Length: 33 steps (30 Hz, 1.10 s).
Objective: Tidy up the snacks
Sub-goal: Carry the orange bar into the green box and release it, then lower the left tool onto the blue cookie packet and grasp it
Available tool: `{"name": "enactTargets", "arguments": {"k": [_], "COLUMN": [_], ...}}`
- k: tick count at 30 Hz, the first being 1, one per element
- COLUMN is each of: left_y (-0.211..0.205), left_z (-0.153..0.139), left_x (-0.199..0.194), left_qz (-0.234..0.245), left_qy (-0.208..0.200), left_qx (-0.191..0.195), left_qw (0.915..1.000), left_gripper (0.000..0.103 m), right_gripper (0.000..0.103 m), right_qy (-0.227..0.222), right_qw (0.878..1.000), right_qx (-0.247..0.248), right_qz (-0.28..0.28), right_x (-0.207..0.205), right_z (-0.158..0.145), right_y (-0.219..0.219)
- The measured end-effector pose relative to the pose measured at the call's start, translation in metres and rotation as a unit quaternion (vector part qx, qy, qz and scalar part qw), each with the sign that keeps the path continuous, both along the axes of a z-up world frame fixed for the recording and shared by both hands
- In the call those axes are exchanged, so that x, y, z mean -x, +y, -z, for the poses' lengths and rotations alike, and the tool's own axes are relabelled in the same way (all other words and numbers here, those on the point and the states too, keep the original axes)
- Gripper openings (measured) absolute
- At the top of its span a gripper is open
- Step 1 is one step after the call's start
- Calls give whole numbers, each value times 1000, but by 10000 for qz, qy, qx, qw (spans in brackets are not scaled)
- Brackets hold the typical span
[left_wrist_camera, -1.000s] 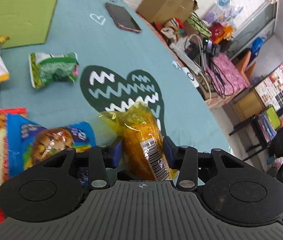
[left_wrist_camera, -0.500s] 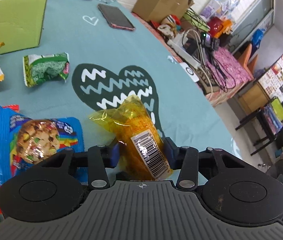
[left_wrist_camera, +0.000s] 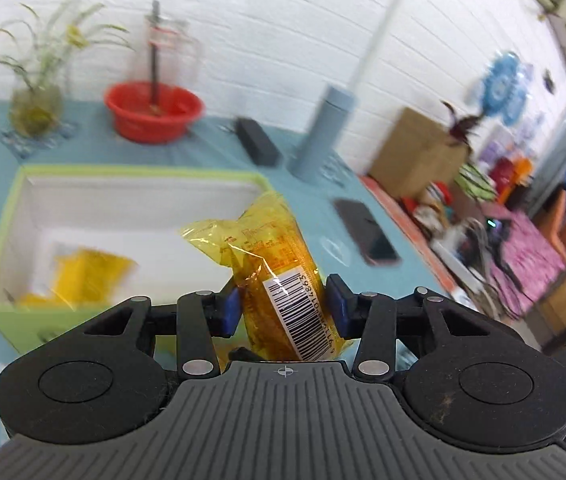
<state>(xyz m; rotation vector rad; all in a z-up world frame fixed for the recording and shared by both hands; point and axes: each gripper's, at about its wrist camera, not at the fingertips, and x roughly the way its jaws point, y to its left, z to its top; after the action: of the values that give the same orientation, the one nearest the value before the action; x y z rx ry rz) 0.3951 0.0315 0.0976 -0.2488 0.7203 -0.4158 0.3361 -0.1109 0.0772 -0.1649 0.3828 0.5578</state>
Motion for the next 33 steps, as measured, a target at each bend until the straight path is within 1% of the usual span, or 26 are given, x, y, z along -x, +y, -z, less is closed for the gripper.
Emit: {"name": "enactTargets", "arguments": {"k": [4,6,9,10,12,13,14,16,17,19,21,23,26,27,29,30,33], "left_y": [22,28,31,33,34,34,35,37,37,36,34,31,24,22,16,12,-3], "left_z": [7,17,38,45,55,57,58,52,48,37,28,21,19,19,24,27,40], "left_x": [-49,-70,-97,-104,-114,-116,-116,-106,-98,-78,-55,-27,19,33,63,76,111], "left_qz": [-270,-289,-268,-266,-255,-303,-335,-335,-326,-331,-315,-231,-133,-87,-17,47,197], "left_qy": [28,131,365,427,515,552,555,431,341,153,-25,-145,-289,-330,-380,-401,-320], "left_qx": [-190,-216,-211,-192,-169,-172,-176,-147,-144,-189,-205,-156,-28,15,118,152,246], "left_qw": [9994,9993,9987,9985,9982,9979,9977,9984,9988,9992,9993,9995,9995,9994,9992,9991,9990], "left_gripper": [21,21,22,24,35,43,45,48,54,61,65,73,76,76,77,77,77], "right_gripper": [70,70,71,73,80,82,84,94,94,93,93,94,96,103,103,103,103], "right_qy": [102,236,556,654,733,732,703,575,487,332,191,93,80,102,158,221,427], "right_qw": [9994,9990,9980,9975,9971,9972,9974,9983,9988,9993,9992,9988,9986,9984,9980,9977,9962], "right_qx": [266,294,200,159,91,80,71,14,-25,-162,-331,-459,-521,-549,-598,-611,-565], "right_qz": [-213,-230,-234,-225,-176,-148,-124,-73,-78,-101,-106,-127,-67,-35,125,206,501], "right_x": [-56,-77,-108,-115,-124,-126,-128,-123,-116,-96,-74,-51,-9,5,36,60,105], "right_z": [4,12,24,28,34,34,31,26,21,14,6,0,0,3,7,6,24], "right_y": [32,37,37,36,34,32,32,25,21,9,-5,-18,-34,-40,-54,-61,-79]}}
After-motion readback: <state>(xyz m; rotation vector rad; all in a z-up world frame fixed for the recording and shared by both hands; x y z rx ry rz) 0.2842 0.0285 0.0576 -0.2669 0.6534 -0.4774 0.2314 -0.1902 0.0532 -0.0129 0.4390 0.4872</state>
